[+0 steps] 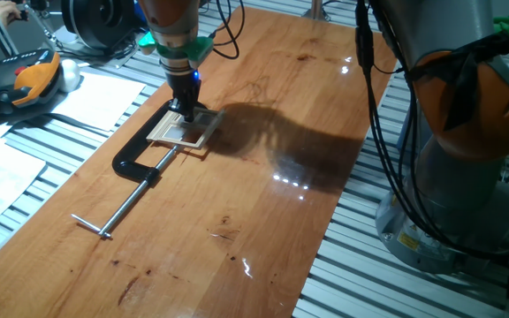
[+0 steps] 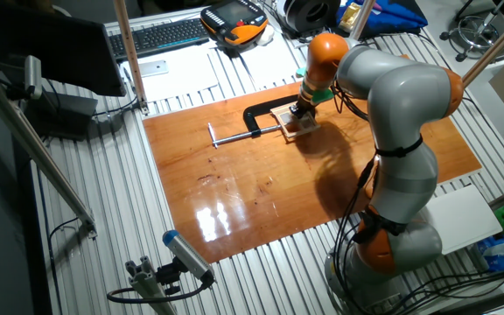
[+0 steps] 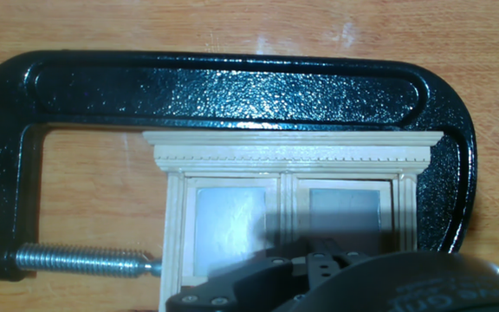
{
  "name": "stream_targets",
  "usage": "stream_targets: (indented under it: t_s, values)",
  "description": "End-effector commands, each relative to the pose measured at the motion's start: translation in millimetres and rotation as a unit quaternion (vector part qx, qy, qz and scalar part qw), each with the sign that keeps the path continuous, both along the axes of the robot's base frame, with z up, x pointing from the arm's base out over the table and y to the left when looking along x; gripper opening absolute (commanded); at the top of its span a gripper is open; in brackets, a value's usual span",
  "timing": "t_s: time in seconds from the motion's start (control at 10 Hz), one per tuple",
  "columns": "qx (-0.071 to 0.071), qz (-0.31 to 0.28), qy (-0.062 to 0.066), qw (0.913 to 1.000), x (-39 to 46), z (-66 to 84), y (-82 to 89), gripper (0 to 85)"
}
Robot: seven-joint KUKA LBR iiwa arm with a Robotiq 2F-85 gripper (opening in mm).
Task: Close a sliding window
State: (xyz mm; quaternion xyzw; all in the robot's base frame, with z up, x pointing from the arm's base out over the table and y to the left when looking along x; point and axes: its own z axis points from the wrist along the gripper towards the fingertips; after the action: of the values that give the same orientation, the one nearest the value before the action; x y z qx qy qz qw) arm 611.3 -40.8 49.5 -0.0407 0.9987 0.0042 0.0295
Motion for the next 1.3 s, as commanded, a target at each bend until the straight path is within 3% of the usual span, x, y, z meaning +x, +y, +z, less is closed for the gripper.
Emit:
stream_targets:
  t_s: [0.0,0.4,0.9,1.1,1.2]
  values:
    - [0.000,0.000,0.001,1.0000,-0.2,0.0,0.0,0.0]
    - [0.000,-0.001,0.001,1.0000,-0.4,0.3,0.1,0.0]
    - [0.000,-0.004,-0.013,0.9999,2.8,1.2,0.3,0.0]
    - [0.002,-0.007,-0.014,0.9999,5.8,6.0,1.4,0.0]
    - [-0.004,-0.008,-0.011,0.9999,9.7,12.4,3.5,0.0]
